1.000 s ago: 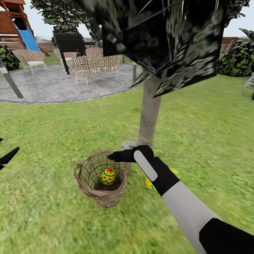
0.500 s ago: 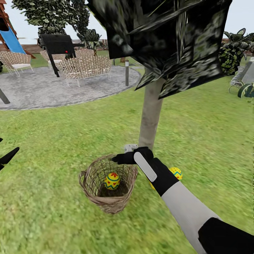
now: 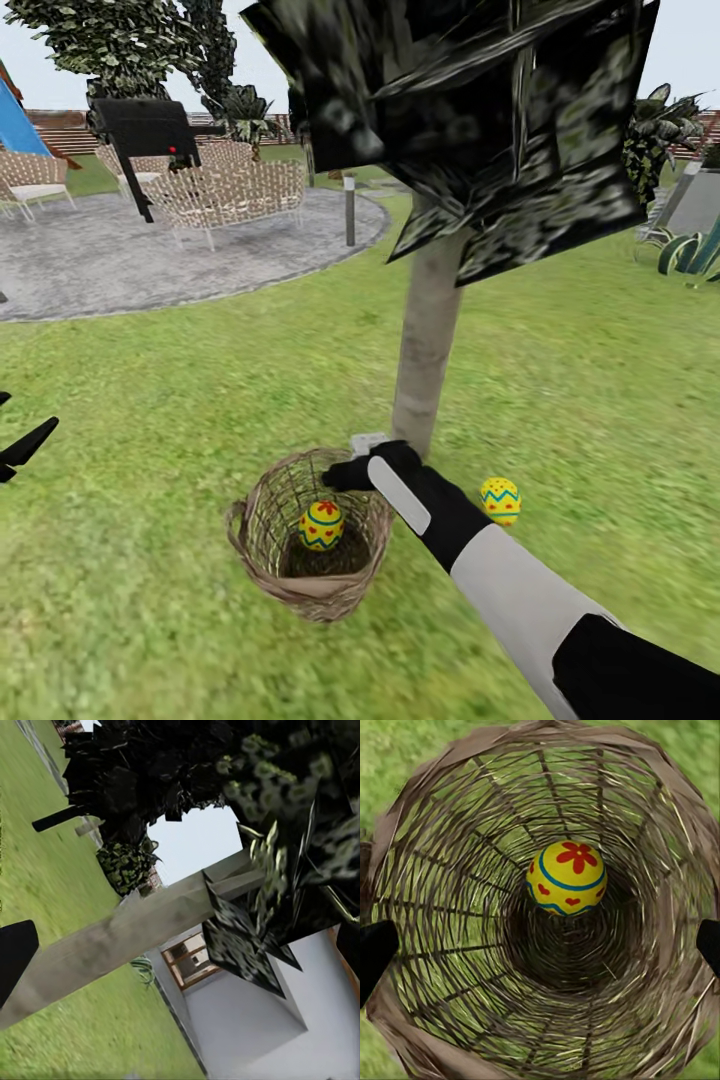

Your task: Take the three Easter eggs out of the wicker basket on the lawn in the garden, then place them on the lawn next to a single tree (choose any tree) so that all three eggs are next to the same tree and none are left in the basket.

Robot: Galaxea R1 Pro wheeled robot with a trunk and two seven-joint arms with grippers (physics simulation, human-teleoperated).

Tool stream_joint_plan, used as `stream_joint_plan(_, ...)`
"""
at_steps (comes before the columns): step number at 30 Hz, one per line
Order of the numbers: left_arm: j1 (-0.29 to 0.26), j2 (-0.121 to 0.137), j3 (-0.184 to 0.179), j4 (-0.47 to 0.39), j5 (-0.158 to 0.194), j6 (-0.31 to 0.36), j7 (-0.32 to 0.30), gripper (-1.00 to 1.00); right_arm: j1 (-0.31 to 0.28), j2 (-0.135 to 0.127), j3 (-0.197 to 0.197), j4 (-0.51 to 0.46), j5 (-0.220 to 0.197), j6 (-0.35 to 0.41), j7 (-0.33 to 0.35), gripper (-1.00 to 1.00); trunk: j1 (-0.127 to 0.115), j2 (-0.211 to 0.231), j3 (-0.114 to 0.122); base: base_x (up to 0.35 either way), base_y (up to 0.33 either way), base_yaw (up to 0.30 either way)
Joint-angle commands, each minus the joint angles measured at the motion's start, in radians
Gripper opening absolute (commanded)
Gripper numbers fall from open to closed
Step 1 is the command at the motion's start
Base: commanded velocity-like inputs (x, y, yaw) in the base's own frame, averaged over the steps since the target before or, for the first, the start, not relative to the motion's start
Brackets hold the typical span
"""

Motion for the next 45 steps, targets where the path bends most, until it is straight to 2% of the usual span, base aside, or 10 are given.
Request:
stream_joint_plan(1, -0.001, 0.0, 0.001, 0.001, -0.002, 0.004, -0.005, 1.0, -0.001, 0.0, 0.003, 0.0, -0.017, 0.002, -0.009, 1.0, 0.0, 0.0, -0.001, 0.092, 0.265, 0.0)
stream_joint_plan(12, -0.001, 0.0, -0.001, -0.002, -0.002, 0.004, -0.005, 1.0, -0.002, 0.0, 0.01, 0.006, -0.022, 0.005, -0.014, 1.0, 0.0, 0.0, -0.001, 0.148, 0.235, 0.0)
stream_joint_plan(24, -0.001, -0.001, -0.005, -0.002, -0.002, 0.004, -0.005, 1.0, -0.001, 0.0, 0.029, 0.088, -0.021, -0.001, -0.018, 1.0, 0.0, 0.0, -0.001, 0.21, 0.008, 0.0)
stream_joint_plan(37, -0.001, -0.004, -0.004, -0.002, -0.002, 0.004, -0.006, 1.0, -0.001, 0.0, 0.031, 0.085, -0.022, 0.001, -0.007, 1.0, 0.0, 0.0, -0.001, 0.027, 0.0, 0.0)
stream_joint_plan(41, -0.001, -0.007, -0.004, -0.002, -0.002, 0.005, -0.006, 1.0, -0.001, 0.0, 0.031, 0.082, -0.022, 0.006, -0.002, 1.0, 0.015, -0.028, -0.013, 0.0, 0.0, 0.0)
stream_joint_plan(45, -0.001, -0.007, -0.003, -0.002, -0.002, 0.005, -0.006, 1.0, -0.001, 0.0, 0.031, 0.081, -0.044, 0.008, -0.001, 1.0, 0.031, -0.056, -0.026, 0.0, 0.0, 0.0)
